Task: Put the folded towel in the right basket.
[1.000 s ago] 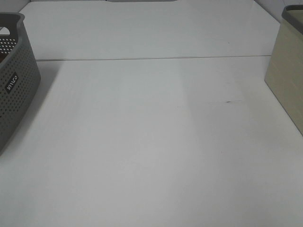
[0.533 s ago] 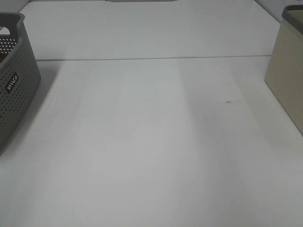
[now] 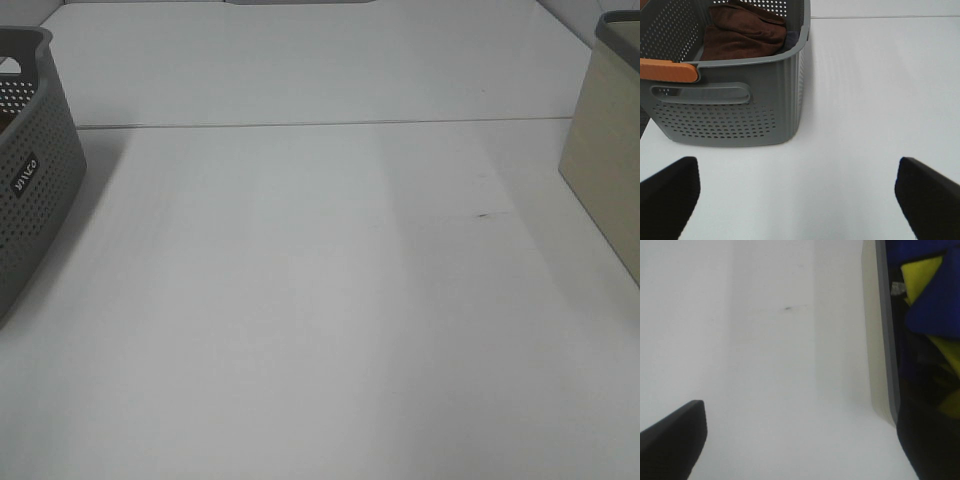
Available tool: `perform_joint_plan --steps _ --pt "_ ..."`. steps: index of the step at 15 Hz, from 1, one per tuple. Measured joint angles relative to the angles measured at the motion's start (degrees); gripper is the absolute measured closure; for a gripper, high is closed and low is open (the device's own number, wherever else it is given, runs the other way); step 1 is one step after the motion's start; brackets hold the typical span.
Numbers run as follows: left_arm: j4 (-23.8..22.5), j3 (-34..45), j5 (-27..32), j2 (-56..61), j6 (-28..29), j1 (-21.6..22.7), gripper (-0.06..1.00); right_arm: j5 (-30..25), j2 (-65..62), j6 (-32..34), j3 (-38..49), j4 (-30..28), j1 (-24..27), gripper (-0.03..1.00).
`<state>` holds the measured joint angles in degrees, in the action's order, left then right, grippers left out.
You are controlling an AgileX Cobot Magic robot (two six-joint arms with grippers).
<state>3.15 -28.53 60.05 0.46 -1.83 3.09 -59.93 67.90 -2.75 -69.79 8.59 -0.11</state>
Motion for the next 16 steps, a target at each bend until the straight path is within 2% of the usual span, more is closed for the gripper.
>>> perform_joint_plan --steps 4,7,8,9,12,16 --pt "0.1 0.0 0.0 0.0 0.0 0.0 -0.04 -0.1 -24.9 0.7 16.7 -1.7 0.0 -0.01" --pt "0.1 0.0 0.0 0.0 0.0 0.0 -0.04 -0.4 -41.2 1.0 25.2 -2.1 0.0 -0.01" --pt "0.1 0.0 0.0 0.0 0.0 0.0 -0.04 -0.2 -51.7 1.0 31.3 -3.8 0.0 -0.01" --pt "0.1 0.0 0.0 0.0 0.0 0.0 -0.04 -0.2 -56.5 1.0 34.3 -4.5 0.0 -0.01" --pt "0.1 0.0 0.0 0.0 0.0 0.0 -0.04 -0.9 -66.3 1.1 39.2 -7.6 0.0 -0.01" --pt "0.1 0.0 0.0 0.0 0.0 0.0 -0.04 -1.2 -68.1 3.0 40.9 -8.6 0.0 -0.01"
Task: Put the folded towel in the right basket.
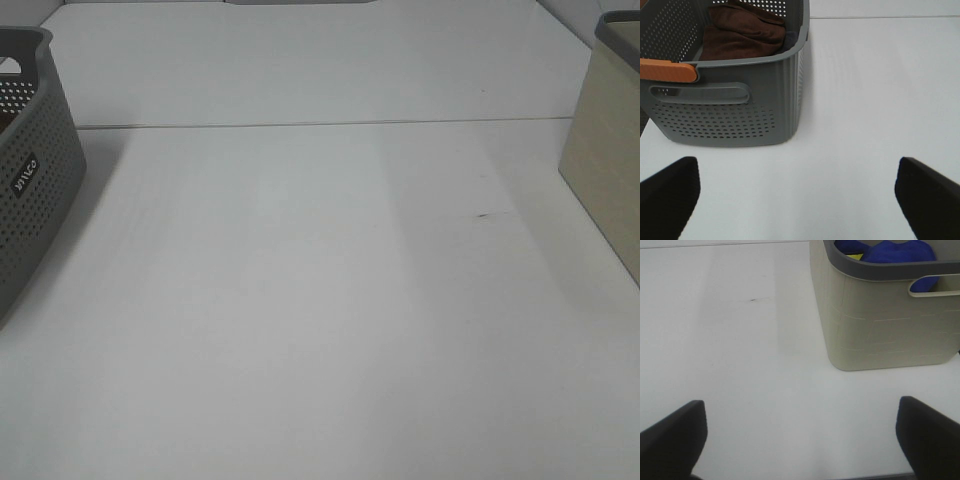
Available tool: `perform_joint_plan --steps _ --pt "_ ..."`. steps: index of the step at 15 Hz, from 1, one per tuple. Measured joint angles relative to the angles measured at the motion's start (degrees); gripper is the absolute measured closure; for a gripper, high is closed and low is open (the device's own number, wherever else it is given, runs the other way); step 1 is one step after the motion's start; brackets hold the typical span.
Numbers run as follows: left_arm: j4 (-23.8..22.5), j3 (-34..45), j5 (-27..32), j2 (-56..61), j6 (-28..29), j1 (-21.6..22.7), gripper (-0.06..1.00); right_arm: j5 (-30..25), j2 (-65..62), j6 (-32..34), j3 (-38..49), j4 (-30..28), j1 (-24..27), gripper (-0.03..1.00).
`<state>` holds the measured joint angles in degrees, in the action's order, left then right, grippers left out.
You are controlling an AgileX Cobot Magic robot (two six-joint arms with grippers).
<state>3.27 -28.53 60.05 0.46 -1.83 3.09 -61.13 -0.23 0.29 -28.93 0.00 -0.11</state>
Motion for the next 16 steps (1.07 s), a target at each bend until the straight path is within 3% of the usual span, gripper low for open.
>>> perform_joint_plan --steps 16 --pt "0.0 0.0 0.0 0.0 0.0 0.0 -0.04 0.3 0.0 0.4 0.1 0.0 0.0 -0.01"
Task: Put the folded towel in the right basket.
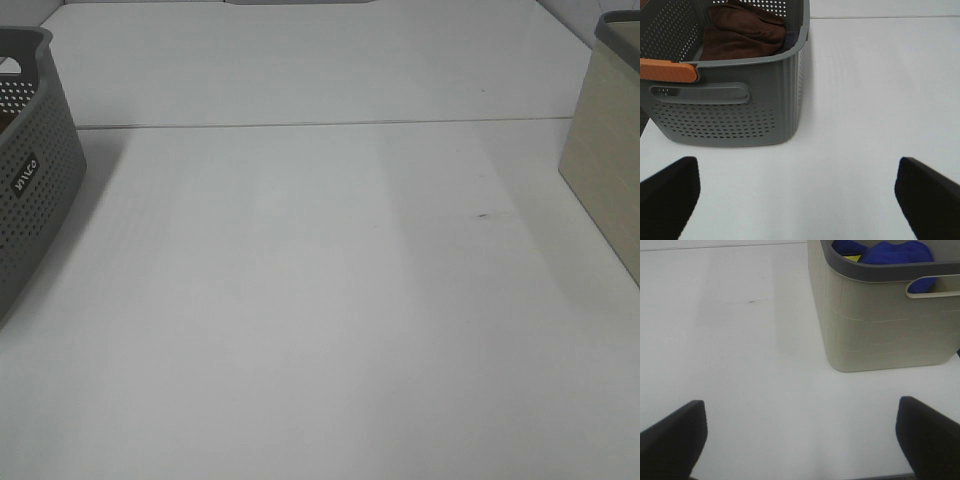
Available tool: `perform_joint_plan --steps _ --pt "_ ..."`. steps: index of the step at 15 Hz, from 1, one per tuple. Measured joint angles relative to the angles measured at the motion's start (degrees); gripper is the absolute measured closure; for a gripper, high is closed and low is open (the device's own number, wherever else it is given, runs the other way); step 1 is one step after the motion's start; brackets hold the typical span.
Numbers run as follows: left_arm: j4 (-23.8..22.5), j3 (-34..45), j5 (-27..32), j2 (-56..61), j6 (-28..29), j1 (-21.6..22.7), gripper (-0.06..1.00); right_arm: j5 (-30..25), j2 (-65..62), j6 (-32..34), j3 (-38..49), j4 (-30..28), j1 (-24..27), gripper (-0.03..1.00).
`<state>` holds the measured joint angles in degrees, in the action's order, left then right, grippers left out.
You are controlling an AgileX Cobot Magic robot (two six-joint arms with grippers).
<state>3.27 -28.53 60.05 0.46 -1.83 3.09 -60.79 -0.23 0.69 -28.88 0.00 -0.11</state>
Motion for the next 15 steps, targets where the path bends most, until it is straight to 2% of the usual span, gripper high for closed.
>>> perform_joint_plan --steps 15 --pt "0.0 0.0 0.0 0.0 0.0 0.0 -0.04 0.0 0.0 0.0 0.0 0.0 0.0 -0.01"
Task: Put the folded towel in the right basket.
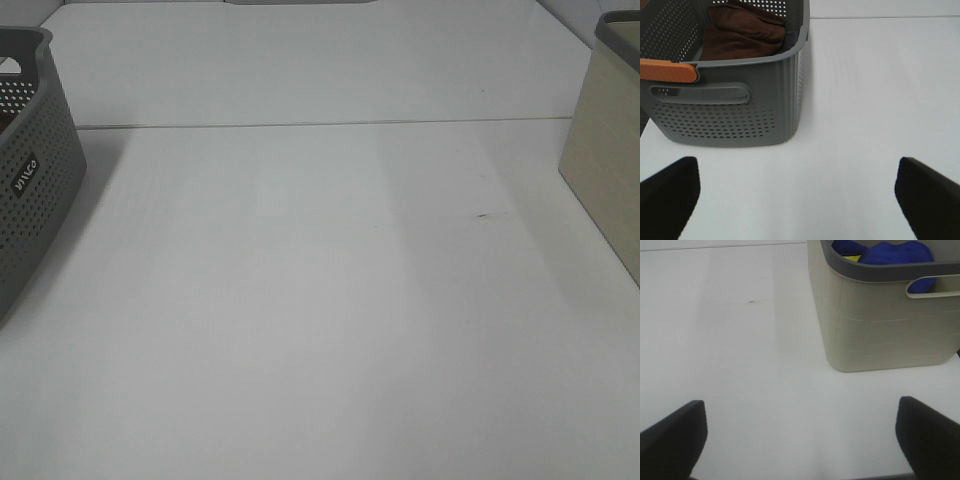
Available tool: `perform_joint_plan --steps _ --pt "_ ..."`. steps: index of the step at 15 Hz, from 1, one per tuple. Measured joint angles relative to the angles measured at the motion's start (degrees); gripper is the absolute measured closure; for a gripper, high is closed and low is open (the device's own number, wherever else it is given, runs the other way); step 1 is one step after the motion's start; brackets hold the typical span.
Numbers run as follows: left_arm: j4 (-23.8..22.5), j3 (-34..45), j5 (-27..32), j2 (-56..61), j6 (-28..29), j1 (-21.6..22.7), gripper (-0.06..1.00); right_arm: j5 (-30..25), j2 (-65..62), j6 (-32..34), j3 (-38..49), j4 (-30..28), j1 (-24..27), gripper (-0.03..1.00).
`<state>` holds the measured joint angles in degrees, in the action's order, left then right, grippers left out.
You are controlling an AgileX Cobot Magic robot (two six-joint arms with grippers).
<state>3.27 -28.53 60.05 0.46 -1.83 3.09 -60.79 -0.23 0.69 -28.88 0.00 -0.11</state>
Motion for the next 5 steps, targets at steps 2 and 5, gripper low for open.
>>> perform_joint_plan --steps 2,5 --pt "0.0 0.0 0.0 0.0 0.0 0.0 -0.04 0.0 0.0 0.0 0.0 0.0 0.0 -0.01" --pt "0.0 0.0 0.0 0.0 0.0 0.0 -0.04 0.0 0.0 0.0 0.0 0.0 0.0 -0.01"
